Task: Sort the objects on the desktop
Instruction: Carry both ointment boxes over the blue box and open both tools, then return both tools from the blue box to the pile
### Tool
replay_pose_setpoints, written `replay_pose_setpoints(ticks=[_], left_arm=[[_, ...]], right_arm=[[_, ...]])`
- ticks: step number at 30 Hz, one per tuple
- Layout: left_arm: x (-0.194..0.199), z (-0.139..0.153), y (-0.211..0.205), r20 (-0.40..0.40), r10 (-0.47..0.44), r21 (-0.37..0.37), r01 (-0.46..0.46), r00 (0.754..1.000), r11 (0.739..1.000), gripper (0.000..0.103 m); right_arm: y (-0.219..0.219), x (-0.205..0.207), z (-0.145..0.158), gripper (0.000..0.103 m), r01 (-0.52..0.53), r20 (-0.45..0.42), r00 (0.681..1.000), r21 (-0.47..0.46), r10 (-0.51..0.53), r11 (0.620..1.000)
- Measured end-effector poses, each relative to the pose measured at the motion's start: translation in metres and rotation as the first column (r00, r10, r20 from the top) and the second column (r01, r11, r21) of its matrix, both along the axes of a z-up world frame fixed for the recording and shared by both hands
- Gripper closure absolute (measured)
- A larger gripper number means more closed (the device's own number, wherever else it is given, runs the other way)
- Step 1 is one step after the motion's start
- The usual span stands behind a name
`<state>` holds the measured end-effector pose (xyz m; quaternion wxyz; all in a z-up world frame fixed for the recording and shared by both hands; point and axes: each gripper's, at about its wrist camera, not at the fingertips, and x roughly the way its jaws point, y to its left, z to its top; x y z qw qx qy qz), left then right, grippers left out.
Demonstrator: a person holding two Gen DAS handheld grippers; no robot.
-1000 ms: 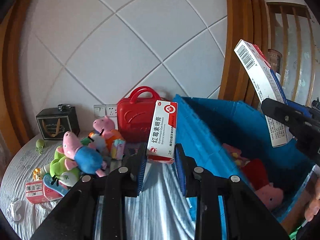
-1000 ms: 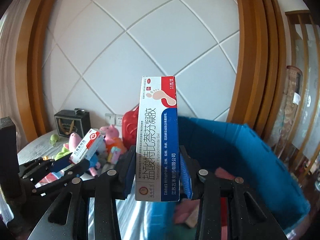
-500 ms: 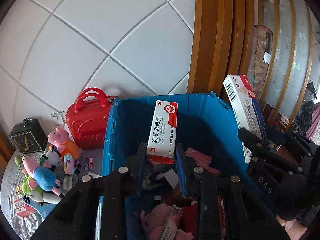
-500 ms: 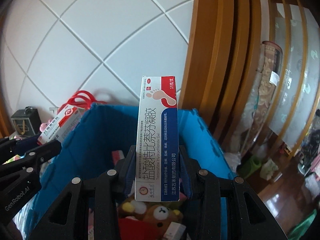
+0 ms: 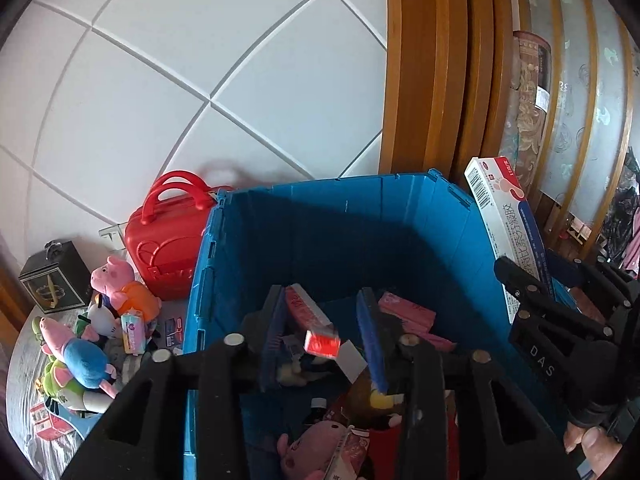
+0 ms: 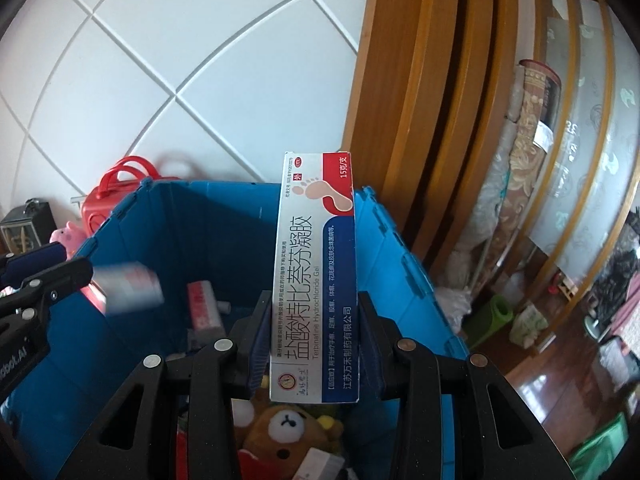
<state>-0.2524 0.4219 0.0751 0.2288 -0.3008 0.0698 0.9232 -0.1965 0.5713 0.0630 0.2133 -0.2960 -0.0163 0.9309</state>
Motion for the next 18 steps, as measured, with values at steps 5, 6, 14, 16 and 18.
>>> replay_pose_setpoints(ticks=[5,6,14,16,18], left_arm=[[0.006,0.005,-0.009,-0.046,0.016,0.016,-0.015,0.999,1.0,0.032],[0.006,0.007,-0.011,-0.049,0.019,0.019,-0.018,0.999,1.0,0.03],[0.025,0.028,-0.041,-0.075,0.027,0.06,-0.023,0.997,0.998,0.028],[0.034,0.036,-0.054,-0.09,0.036,0.067,-0.03,0.995,0.997,0.028],[0.044,0.043,-0.068,-0.104,0.041,0.073,-0.034,0.994,0.997,0.026]], right_arm=[[-0.004,0.003,0.004,0.061,0.008,-0.031,0.999,0.028,-0.007,1.0],[-0.005,0.005,0.007,0.058,0.01,-0.039,0.999,0.03,-0.009,0.999],[-0.025,0.038,0.039,0.0,0.019,-0.156,0.988,0.085,-0.006,0.996],[-0.033,0.049,0.049,0.0,0.02,-0.179,0.984,0.096,-0.003,0.995],[-0.044,0.06,0.058,0.0,0.008,-0.202,0.979,0.103,0.013,0.995]])
